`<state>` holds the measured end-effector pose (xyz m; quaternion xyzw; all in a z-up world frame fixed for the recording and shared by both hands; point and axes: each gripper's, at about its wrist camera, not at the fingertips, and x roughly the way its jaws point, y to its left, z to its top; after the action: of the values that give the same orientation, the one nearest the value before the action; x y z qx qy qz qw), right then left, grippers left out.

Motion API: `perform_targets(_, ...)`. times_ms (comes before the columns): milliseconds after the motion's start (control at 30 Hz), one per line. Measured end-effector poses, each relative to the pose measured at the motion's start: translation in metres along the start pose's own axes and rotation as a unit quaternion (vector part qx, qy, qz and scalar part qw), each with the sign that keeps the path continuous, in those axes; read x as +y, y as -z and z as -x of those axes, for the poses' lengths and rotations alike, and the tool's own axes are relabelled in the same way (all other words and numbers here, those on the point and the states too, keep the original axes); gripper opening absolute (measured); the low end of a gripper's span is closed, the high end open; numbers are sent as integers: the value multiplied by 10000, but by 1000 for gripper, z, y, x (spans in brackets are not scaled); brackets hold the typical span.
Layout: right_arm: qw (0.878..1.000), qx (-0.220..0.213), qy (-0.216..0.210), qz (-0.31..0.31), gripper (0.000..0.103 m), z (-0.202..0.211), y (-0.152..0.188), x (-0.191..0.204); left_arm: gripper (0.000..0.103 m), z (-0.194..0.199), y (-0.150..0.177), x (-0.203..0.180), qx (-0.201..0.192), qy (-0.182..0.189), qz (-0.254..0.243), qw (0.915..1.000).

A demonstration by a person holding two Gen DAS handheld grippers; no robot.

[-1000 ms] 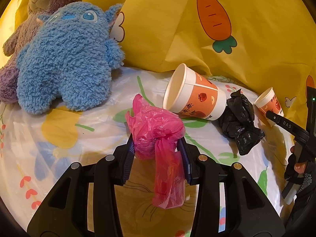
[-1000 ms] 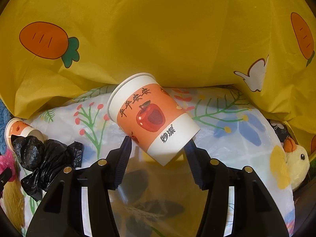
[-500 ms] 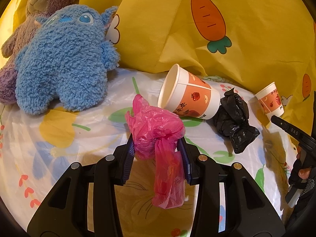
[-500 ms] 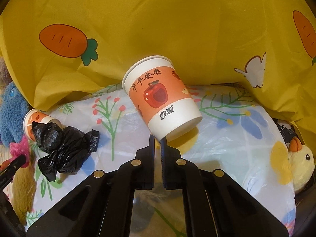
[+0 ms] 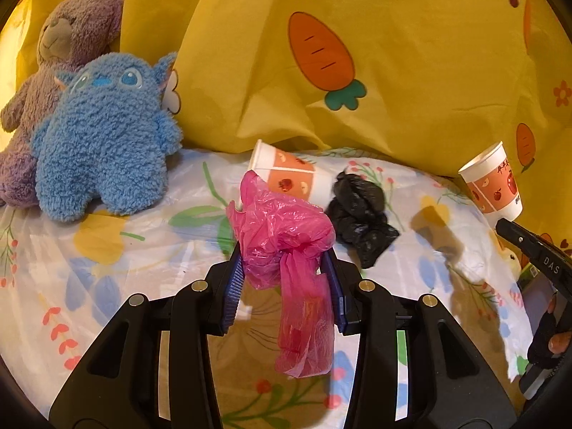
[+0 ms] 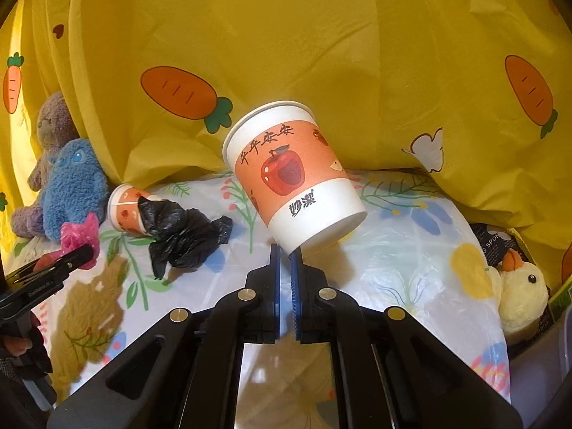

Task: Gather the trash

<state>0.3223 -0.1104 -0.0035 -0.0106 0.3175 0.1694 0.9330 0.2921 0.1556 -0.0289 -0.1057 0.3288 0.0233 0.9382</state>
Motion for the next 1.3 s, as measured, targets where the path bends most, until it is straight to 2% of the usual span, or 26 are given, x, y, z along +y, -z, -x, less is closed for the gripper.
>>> perform_targets(167,9999,-116,102,45,6,56,14,-10,40,42,3,-47,-229,345,-362,9985)
perform_targets(300,9995,-166,272,21,6,97,34,-24,40,72,11,-100,-353,769,-718,9938)
perform_targets(567,9954,-283,907,-133,6,160,74,-68,40,109,43,-213,-323,1714,-1397,9747)
perform_targets(900,9827,-346,1666,-727,7,205,111,-147,40,113,79,-326,-57,2505,-1906,9492)
perform_targets(1167,9685,-272,2081,-1338,7,223,132,-204,40,106,93,-394,144,3020,-2093,9299)
perform_targets(1300,9639,-207,2143,-1565,7,223,138,-221,40,98,99,-416,248,3142,-2128,9249)
